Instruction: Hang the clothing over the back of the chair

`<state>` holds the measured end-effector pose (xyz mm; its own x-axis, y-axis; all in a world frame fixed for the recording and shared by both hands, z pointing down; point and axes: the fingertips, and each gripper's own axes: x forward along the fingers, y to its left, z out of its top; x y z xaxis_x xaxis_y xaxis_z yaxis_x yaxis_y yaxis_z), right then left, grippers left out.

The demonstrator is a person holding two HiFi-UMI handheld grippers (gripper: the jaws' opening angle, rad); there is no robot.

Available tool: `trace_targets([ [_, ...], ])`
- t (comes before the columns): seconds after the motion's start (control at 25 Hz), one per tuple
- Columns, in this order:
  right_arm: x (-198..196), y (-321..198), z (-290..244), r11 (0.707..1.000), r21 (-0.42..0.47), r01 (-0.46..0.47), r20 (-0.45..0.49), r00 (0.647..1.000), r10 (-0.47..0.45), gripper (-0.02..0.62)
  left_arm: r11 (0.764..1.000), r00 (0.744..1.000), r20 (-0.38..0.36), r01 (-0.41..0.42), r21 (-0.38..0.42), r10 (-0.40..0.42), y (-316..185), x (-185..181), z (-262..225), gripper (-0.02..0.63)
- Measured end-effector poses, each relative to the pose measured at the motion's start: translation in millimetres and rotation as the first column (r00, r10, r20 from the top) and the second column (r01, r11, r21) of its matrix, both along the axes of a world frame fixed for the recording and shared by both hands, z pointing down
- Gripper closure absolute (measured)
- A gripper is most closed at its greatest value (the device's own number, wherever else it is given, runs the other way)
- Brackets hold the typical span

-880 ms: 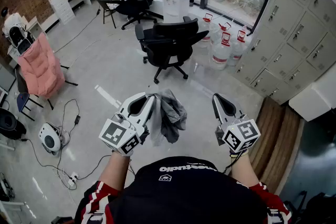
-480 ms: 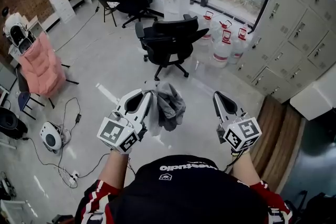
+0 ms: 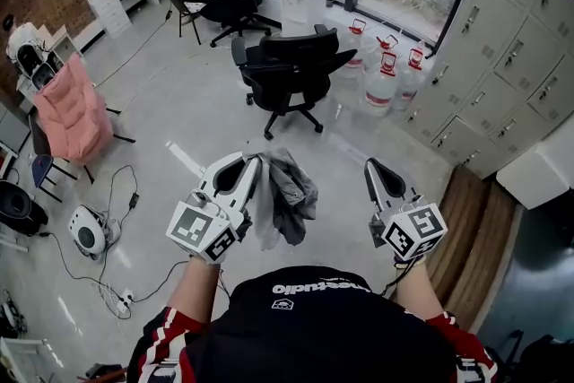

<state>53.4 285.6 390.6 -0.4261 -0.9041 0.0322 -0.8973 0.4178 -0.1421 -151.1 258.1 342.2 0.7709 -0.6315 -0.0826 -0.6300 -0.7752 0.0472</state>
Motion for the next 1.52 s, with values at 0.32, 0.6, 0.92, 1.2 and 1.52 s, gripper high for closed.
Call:
trace_targets([
  [0.32, 19, -7, 6, 1.000, -0.002, 0.031, 0.014, 0.999, -0.031, 0.584, 1.000, 1.000, 0.001, -0.003, 0.011, 0.003, 1, 24, 2, 0.578],
  [0.6, 36, -8, 9, 0.997, 0.010, 0.076, 0.021, 0.997, -0.076, 0.584, 0.998, 0.998, 0.007, 0.055, 0.024, -0.055, 0, 40, 1, 0.578],
  [0.92, 56, -37, 29, 0.996, -0.026, 0.084, 0.033, 0.996, -0.083, 0.583, 0.997, 0.997, -0.005, 0.076, 0.002, -0.076, -38, 58, 8, 0.578],
  [1.2, 69, -109, 44, 0.996, -0.046, 0.073, 0.024, 0.997, -0.072, 0.584, 0.999, 0.999, -0.023, 0.042, -0.002, -0.042, -116, 74, 18, 0.578],
  [1.52, 75, -248, 24, 0.999, -0.025, 0.033, 0.014, 0.999, -0.032, 0.584, 1.000, 1.000, -0.014, -0.028, -0.002, 0.028, -240, 82, 15, 0.578],
])
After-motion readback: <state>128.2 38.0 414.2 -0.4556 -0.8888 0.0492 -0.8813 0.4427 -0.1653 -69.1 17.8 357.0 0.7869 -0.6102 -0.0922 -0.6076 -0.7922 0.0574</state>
